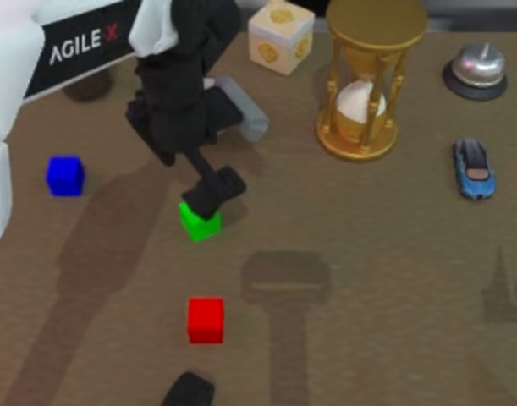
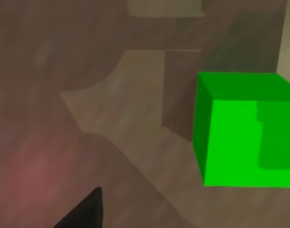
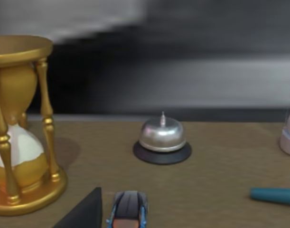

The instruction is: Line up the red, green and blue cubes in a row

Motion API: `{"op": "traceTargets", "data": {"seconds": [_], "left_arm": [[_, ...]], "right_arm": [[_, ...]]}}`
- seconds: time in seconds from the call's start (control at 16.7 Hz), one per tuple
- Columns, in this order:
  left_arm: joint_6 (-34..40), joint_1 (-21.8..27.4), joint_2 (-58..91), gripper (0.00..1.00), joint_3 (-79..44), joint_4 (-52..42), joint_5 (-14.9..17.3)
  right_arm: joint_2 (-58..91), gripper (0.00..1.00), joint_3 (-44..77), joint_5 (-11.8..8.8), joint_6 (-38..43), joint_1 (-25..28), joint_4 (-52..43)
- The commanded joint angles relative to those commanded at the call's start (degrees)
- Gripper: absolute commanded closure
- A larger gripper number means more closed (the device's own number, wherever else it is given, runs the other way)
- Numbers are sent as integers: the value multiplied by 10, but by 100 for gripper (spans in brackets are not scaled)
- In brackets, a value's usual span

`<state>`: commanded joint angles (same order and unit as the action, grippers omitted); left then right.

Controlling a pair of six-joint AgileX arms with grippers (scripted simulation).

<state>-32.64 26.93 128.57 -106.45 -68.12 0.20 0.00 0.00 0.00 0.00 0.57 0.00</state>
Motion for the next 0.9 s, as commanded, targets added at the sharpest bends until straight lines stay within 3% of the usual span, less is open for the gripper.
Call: {"op": "traceTargets", "data": {"seconds": [0.36,0.66,0.9], "left_arm": [[0,0,36,0,85,125,0],[0,0,39,0,90,132,0],[0,0,39,30,90,132,0]], "right_arm": [[0,0,0,0,0,0,0],[0,0,0,0,0,0,0],[0,0,0,0,0,0,0]]}}
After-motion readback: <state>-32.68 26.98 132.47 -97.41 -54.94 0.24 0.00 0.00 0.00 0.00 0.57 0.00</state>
